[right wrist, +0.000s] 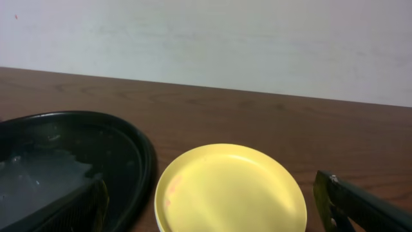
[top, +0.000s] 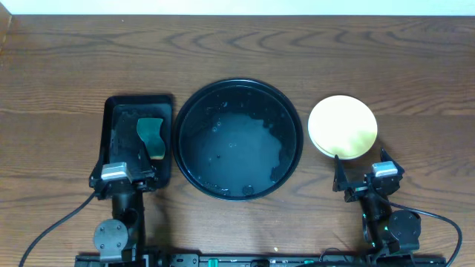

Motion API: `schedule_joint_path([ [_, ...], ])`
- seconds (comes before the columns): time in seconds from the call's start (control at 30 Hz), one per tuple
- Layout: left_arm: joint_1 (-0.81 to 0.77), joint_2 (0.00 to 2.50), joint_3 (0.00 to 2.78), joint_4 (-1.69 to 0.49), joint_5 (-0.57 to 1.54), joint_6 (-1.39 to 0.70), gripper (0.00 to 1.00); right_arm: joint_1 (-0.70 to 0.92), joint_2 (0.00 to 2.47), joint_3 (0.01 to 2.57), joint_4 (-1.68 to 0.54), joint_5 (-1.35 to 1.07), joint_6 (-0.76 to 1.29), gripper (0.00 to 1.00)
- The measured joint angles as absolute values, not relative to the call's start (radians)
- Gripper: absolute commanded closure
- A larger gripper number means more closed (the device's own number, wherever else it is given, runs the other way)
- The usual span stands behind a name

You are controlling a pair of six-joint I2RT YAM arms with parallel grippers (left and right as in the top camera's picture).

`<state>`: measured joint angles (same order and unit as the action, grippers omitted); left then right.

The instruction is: Clean dirty plates on tray and stack at the side

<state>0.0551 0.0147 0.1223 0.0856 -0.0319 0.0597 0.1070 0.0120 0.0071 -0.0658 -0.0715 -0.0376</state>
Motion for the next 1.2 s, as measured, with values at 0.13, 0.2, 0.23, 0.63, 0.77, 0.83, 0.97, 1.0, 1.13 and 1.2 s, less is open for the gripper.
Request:
schedule_joint_path([
  [0.13,0.055,0.011,0.069,0.118,-0.032,0.082,0.23,0.107,0.012,0.007,-0.066,-0.071,-0.038,0.01],
  [0.2,0.055,0.011,0.051,0.123,-0.031,0.096,0.23,0.107,0.012,0.007,-0.066,-0.072,-0.038,0.01],
  [0.23,0.055,0.011,0.041,0.126,-0.031,0.106,0.23,0.107,0.012,0.007,-0.066,-0.072,-0.038,0.01],
  [0.63,0.055,0.010,0.012,-0.015,-0.027,0.167,0.23,0.107,0.012,0.007,-0.066,-0.072,-0.038,0.01],
  [0.77,0.055,0.010,0.014,-0.019,-0.020,0.173,0.23,0.107,0.012,0.007,-0.066,-0.072,-0.038,0.01],
  [0.83,0.055,0.010,0.015,-0.020,-0.016,0.173,0.23,0.107,0.012,0.007,-0.066,-0.072,-0.038,0.01],
  [0.97,0.055,0.010,0.015,-0.022,-0.012,0.174,0.23,0.107,0.012,0.007,-0.066,-0.072,-0.038,0.01],
  [1.0,0.055,0.010,0.015,-0.022,-0.011,0.174,0.23,0.107,0.012,0.007,-0.066,-0.072,-0.038,0.01],
  [1.13,0.055,0.010,0.015,-0.023,-0.009,0.174,0.23,0.107,0.012,0.007,-0.066,-0.072,-0.038,0.01],
  [1.2,0.055,0.010,0.015,-0.023,-0.009,0.174,0.23,0.107,0.012,0.007,-0.066,-0.072,-0.038,0.01],
])
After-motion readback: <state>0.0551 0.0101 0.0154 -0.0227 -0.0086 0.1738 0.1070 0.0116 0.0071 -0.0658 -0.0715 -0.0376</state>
